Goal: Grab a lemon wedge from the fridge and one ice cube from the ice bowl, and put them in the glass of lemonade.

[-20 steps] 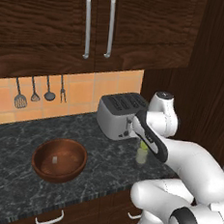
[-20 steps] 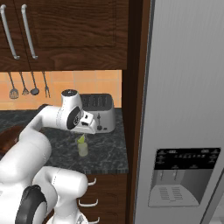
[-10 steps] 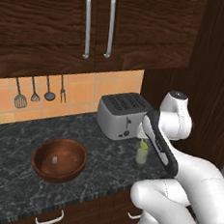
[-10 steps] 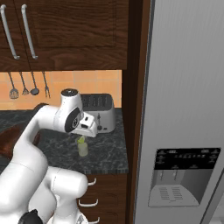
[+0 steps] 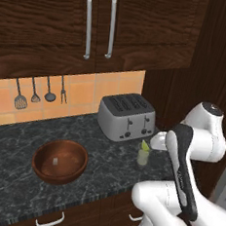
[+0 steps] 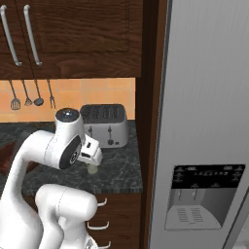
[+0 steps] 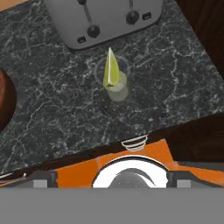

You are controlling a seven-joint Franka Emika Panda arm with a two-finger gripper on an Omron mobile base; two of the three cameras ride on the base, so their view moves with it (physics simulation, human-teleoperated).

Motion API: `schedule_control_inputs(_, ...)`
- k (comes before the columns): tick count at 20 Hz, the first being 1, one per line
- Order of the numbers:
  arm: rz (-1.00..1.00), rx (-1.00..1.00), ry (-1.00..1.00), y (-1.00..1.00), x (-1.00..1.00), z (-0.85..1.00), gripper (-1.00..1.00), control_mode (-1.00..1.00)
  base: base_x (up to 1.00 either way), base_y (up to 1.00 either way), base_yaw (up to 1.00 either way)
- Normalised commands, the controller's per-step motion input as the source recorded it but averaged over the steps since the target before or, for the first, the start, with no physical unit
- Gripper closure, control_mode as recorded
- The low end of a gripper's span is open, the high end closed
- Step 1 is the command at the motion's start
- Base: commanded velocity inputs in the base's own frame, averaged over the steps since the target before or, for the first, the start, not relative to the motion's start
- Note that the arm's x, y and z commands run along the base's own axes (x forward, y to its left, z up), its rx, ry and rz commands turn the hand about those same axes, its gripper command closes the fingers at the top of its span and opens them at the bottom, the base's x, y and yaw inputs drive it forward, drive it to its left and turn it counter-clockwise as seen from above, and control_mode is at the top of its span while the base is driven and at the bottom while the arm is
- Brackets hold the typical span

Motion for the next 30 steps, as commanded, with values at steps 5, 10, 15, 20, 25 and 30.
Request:
schedule_control_inputs(5,-0.01,0.08,-0.16,0.06,-0.47,0.98,-1.0,-1.0,0.0,0.0,0.0)
schedule_control_inputs(10,-0.04,0.11,-0.17,0.0,-0.35,0.98,-1.0,-1.0,0.0,0.0,0.0)
schedule_control_inputs(15,-0.11,0.11,-0.1,-0.13,-0.37,0.63,-1.0,-1.0,0.0,0.0,0.0)
schedule_control_inputs(20,-0.26,0.03,-0.04,-0.46,-0.3,0.06,-1.0,-1.0,0.0,0.0,0.0)
schedule_control_inputs(25,-0.3,0.0,-0.02,-0.14,-0.29,0.0,-1.0,-1.0,0.0,0.0,0.0)
schedule_control_inputs(30,-0.23,0.0,0.01,0.0,-0.1,0.0,-1.0,-1.0,0.0,0.0,0.0)
